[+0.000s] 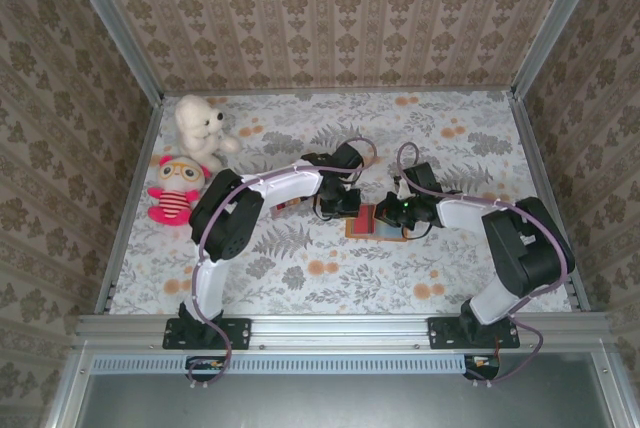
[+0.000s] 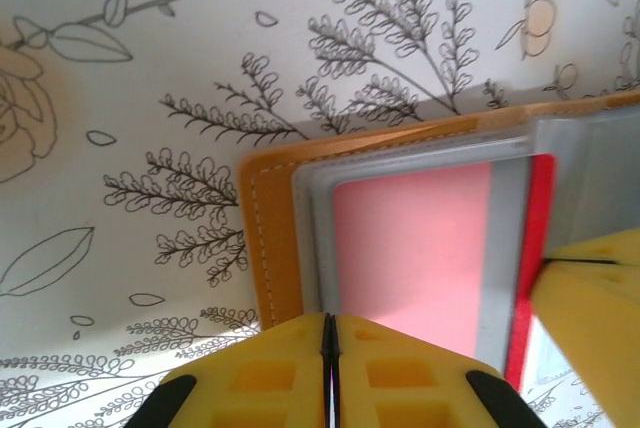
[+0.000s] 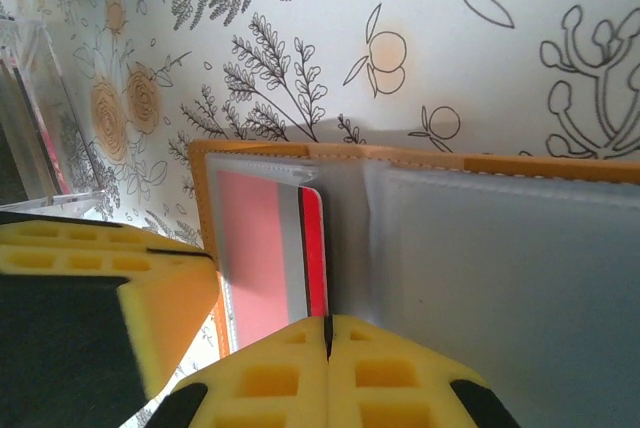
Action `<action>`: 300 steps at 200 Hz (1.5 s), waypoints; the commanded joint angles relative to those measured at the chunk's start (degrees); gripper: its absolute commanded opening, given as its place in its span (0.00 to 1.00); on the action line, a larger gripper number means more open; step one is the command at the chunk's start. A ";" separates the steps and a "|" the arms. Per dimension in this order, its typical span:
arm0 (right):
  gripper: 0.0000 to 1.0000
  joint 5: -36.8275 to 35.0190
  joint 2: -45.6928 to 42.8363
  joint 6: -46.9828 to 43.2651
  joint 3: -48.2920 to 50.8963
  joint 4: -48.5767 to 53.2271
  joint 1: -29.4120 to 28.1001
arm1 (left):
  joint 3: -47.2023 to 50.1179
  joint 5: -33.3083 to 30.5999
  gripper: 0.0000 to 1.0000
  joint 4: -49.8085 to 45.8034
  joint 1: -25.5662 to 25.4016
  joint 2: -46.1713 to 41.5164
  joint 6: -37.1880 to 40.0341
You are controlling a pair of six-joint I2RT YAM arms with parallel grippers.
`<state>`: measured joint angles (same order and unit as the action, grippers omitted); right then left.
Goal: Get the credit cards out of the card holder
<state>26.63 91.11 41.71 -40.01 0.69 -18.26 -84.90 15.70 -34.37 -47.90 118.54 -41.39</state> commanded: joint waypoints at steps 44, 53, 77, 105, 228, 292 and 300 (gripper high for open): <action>0.00 -4.06 -2.41 -2.42 -0.29 5.56 -0.24 | 0.71 1.33 0.11 -0.96 0.53 0.53 0.69; 0.00 -3.74 -2.00 -2.43 -0.29 5.54 -0.20 | 0.83 1.43 0.11 -0.96 0.57 0.55 0.74; 0.00 -2.34 -0.80 -2.60 -0.68 5.11 -0.24 | 0.73 1.17 0.11 -0.87 0.61 -0.45 0.94; 0.00 -2.37 -0.32 -2.68 -0.97 5.02 -0.26 | 0.53 0.65 0.11 0.36 0.57 -2.92 1.47; 0.00 -3.55 -1.14 -3.04 -0.86 5.71 0.23 | 0.00 2.60 0.09 0.75 1.06 2.66 0.92; 0.14 0.59 0.69 -2.19 -1.12 3.90 0.71 | 0.54 1.81 0.08 -0.34 1.04 3.05 1.10; 0.18 0.85 0.96 -1.99 -0.89 3.43 0.68 | 0.47 1.84 0.08 -0.42 1.00 3.18 1.06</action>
<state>24.95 90.56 39.90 -40.12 4.49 -17.85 -84.93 18.85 -31.68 -47.16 119.77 -40.91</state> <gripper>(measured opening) 0.133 0.083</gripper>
